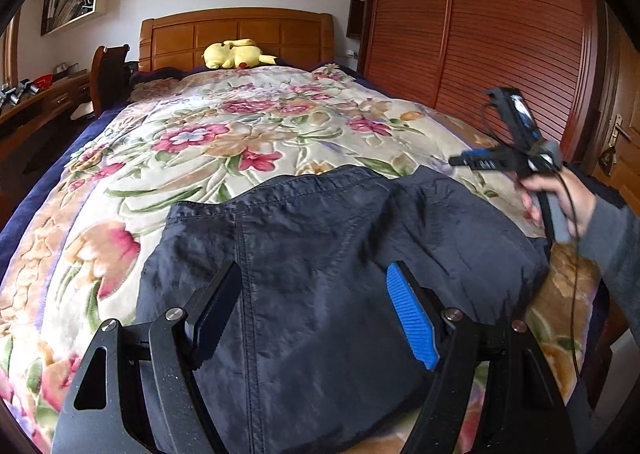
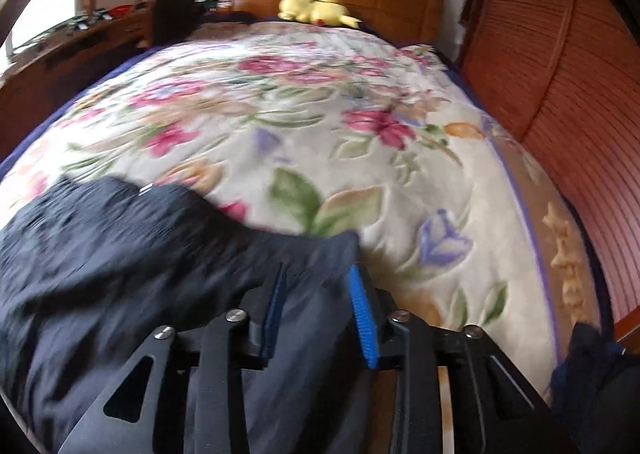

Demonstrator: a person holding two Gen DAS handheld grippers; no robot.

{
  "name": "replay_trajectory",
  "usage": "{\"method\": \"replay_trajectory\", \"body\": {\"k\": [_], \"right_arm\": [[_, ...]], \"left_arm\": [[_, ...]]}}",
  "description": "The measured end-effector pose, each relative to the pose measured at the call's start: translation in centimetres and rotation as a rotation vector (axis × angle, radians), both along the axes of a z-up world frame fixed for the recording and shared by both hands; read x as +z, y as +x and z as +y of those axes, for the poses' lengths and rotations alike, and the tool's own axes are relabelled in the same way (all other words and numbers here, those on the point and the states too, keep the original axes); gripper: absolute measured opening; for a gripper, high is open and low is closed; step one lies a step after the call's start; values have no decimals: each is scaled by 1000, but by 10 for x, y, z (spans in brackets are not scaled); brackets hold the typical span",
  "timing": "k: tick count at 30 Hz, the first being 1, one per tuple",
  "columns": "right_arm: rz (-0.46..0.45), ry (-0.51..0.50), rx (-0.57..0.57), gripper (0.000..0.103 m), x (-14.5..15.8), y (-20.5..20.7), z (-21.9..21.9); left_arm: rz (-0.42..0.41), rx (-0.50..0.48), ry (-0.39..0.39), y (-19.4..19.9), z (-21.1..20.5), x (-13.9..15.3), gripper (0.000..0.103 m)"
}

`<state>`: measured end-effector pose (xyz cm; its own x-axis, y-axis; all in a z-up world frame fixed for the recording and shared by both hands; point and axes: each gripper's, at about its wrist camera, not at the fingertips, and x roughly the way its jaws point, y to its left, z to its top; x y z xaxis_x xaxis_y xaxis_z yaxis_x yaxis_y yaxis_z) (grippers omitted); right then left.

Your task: Fold large clothes

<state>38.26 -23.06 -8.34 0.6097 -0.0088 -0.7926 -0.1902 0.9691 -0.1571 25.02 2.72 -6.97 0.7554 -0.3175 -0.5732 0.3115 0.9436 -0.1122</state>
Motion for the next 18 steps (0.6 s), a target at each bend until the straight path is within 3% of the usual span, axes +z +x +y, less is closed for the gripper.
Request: {"method": "replay_trajectory", "body": {"k": [3,9,13,18], "right_arm": [[27,-11,58,44,-7,-37,13],[43,62,112,44,-6,-93,21],[20,89,105,45,0,-123,9],[5,27,25,45,-1,-147,-20]], "left_arm": [[-5,-7,-2,-4,-2,2,76],[-7,-11,-5,-6,-4,4,76],[2,-9,7,-7,-3,1,76],[22,-2,5,-6,1,-4,76]]}}
